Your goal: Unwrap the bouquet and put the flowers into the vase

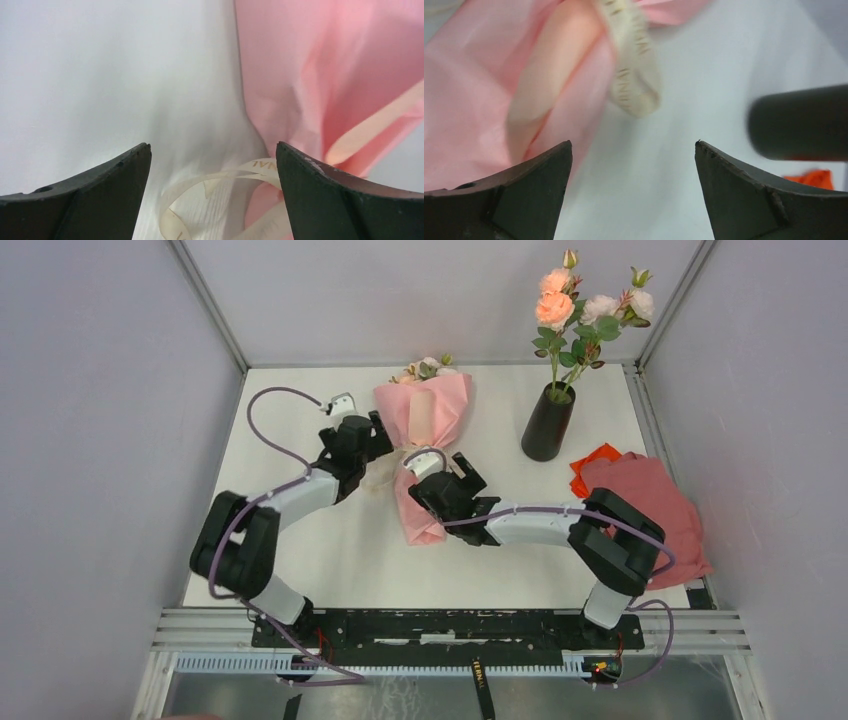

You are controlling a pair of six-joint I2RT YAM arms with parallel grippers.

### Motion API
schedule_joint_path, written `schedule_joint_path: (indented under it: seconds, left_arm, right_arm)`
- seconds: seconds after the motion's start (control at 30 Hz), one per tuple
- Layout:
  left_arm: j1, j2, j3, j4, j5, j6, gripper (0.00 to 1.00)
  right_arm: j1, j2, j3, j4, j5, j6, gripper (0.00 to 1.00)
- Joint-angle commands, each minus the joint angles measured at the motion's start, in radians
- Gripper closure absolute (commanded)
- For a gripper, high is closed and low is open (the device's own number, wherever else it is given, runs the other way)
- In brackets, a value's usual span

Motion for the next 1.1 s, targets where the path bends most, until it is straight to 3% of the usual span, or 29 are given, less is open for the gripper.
schedule_joint_path:
  seconds: [0.0,0.07,0.1,0.13,0.17,0.43,0.7,0.8,1.07]
  left_arm:
    - [-0.022,-0.231,-0.037,0.037,-0.220,0.055,0.00]
    - [-0.019,-0.270,-0.030,-0.030,-0.273,0.018,0.00]
    - [-0.018,-0.269,-0.005,-0.129,-0.330,-0.082,0.00]
    - [0.000,-0.254,0.027,-0.235,-0.328,-0.171,0.00]
    - [0.008,-0.233,0.051,-0.270,-0.279,-0.148,0.01]
    - [0.012,-0.078,0.042,-0.138,0.048,-0.099,0.02]
    - [0.011,-0.020,0.116,-0.056,0.235,-0.100,0.05]
    - [0.012,-0.011,0.122,-0.043,0.250,-0.106,0.06]
    - [0.005,-0.003,0.114,-0.020,0.274,-0.102,0.08]
  right_arm:
    - [-0.047,-0.129,0.008,-0.013,0.339,0.076,0.02]
    - [-0.097,-0.154,0.023,-0.011,0.170,0.083,0.06]
    - [-0.119,-0.165,0.034,-0.009,0.085,0.098,0.09]
    - [-0.145,-0.174,0.046,-0.008,0.008,0.108,0.11]
    - [-0.166,-0.180,0.062,-0.008,-0.052,0.120,0.13]
    - [-0.313,-0.104,0.177,-0.025,-0.548,0.143,0.25]
    - [-0.342,0.002,0.116,0.036,-0.638,0.193,0.34]
    - [-0.367,0.019,0.114,0.050,-0.638,0.206,0.45]
    - [-0.467,0.066,0.121,0.133,-0.751,0.290,0.44]
